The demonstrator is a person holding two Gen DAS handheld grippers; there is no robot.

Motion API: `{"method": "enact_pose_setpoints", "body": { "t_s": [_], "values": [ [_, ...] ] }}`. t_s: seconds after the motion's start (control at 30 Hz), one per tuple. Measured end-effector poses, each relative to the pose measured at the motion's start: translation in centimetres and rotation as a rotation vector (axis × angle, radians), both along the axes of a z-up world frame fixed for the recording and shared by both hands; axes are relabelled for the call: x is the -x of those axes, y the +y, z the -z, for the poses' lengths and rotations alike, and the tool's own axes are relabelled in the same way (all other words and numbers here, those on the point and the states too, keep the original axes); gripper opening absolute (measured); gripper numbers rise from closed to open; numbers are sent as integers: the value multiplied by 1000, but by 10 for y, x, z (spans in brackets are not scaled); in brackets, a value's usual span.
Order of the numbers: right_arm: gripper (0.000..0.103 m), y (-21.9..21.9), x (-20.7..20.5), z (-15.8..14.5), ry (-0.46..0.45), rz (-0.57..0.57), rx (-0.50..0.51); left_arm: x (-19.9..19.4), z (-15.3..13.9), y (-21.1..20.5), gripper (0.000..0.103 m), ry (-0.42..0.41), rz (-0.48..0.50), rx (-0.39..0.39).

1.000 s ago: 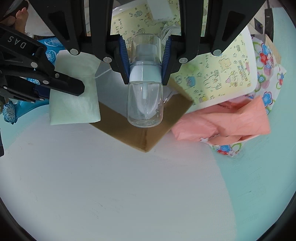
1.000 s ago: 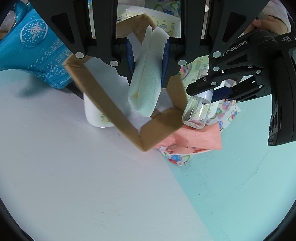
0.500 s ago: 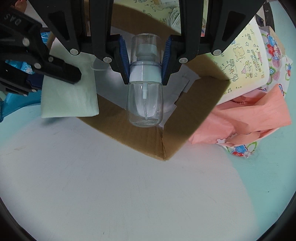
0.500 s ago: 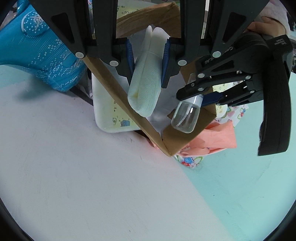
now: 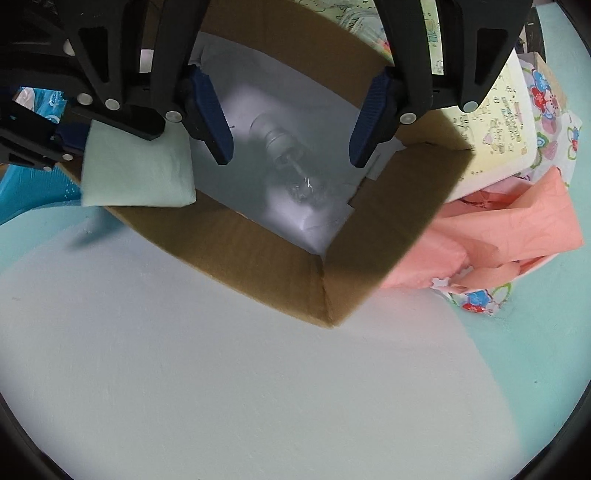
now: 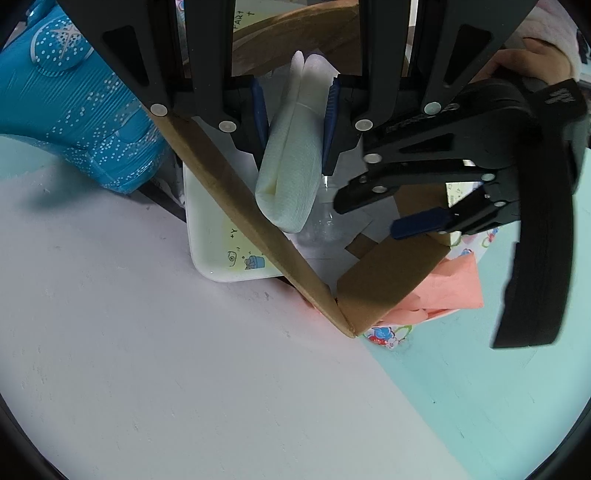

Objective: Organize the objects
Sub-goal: 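Carry the bottle and foam block over the cardboard box and release both, then withdraw both tools from the box back toward the tray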

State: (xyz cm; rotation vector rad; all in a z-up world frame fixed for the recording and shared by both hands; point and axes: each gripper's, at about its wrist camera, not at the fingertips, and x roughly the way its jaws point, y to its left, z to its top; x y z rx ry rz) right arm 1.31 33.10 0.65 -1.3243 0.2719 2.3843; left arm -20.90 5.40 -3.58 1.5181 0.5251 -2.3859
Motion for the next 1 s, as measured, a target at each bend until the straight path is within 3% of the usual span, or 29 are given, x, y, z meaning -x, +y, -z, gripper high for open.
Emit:
{"method": "enact_pose_setpoints", "body": {
  "t_s": [0.13, 0.33, 0.6, 0.73, 0.83, 1.0],
  "values": [
    [29, -2, 6, 4, -10, 8, -14, -8, -11, -4, 78, -1, -28, 50],
    [32, -6, 21, 17, -61, 14, -28, -24, -18, -10, 81, -34, -65, 118],
    [34, -6, 43, 42, -167, 32, -78, -48, -25, -31, 88, -10, -111, 79],
    [54, 0, 44, 41, -159, 108, -5, -51, -15, -35, 88, -32, -121, 59],
    [67, -7, 42, 37, -162, 128, -8, -54, -10, -38, 88, -40, -121, 54],
    [73, -28, 32, 19, -119, 161, -45, -73, -17, -39, 88, -26, -146, 41]
  ]
}}
